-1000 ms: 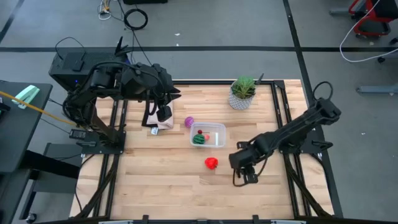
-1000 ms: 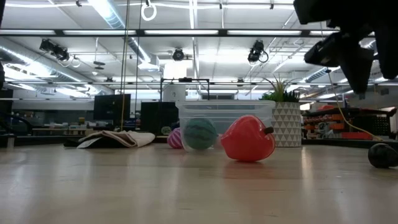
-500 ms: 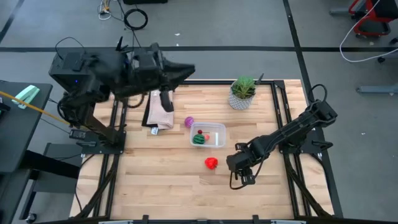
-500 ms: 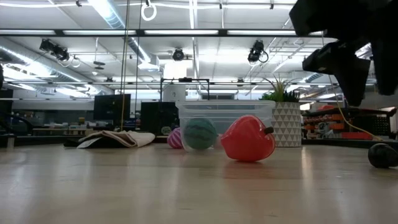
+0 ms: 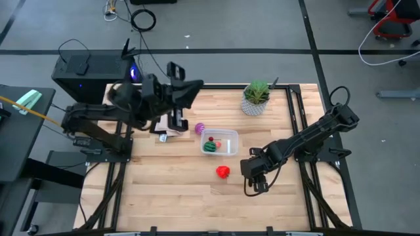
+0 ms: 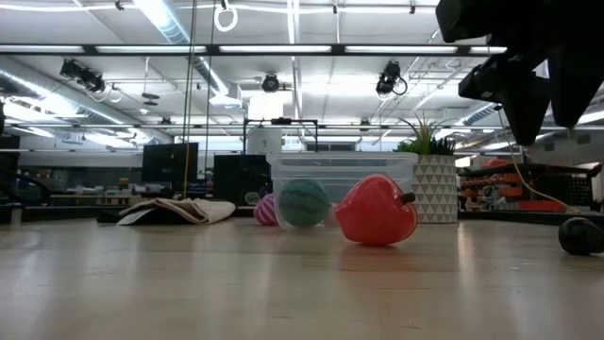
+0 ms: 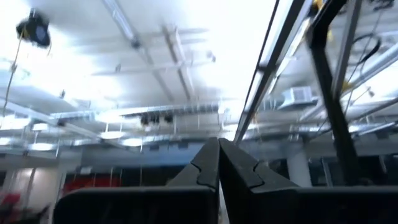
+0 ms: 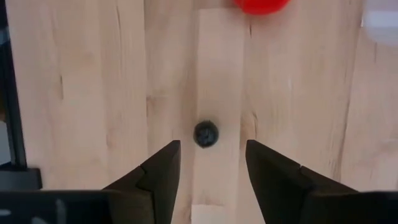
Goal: Pick and placing Produce into tupperware
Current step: Put the plum into the transparent bin
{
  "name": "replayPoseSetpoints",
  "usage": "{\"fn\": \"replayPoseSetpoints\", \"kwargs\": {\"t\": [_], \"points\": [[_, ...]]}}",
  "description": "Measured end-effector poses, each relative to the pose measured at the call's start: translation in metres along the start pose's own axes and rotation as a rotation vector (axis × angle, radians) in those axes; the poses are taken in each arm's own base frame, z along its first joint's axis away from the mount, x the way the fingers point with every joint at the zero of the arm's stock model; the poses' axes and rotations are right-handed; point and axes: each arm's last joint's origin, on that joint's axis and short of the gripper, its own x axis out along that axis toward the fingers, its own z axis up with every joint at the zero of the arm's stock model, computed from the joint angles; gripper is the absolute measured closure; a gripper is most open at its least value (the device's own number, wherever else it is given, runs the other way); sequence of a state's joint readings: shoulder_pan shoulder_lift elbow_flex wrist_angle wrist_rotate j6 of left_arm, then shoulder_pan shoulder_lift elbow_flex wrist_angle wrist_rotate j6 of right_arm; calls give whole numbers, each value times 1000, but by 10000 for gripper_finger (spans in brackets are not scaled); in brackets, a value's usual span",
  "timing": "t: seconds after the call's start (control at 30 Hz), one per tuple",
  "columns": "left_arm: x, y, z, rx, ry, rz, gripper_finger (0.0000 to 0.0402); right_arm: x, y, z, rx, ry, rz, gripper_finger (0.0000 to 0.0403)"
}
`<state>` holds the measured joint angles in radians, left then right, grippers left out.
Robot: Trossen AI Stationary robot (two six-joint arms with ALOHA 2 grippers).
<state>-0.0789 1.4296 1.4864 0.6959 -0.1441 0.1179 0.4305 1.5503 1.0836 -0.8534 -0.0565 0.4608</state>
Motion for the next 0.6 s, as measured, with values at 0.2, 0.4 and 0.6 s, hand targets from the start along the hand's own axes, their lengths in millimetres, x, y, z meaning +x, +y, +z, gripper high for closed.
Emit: {"fn": "replayPoseSetpoints", "kwargs": {"t": [0.2,0.4,0.6], "points": [[-47,7,-27,-5,120,56,382,0,0,0,-14,4,1,213],[-104,13,-55,-60,272,91,390,8,-3,-5,1,63,29,213],[-164,23,-80,-139,417,125,386,11,-3,-7,14,67,30,213]]}}
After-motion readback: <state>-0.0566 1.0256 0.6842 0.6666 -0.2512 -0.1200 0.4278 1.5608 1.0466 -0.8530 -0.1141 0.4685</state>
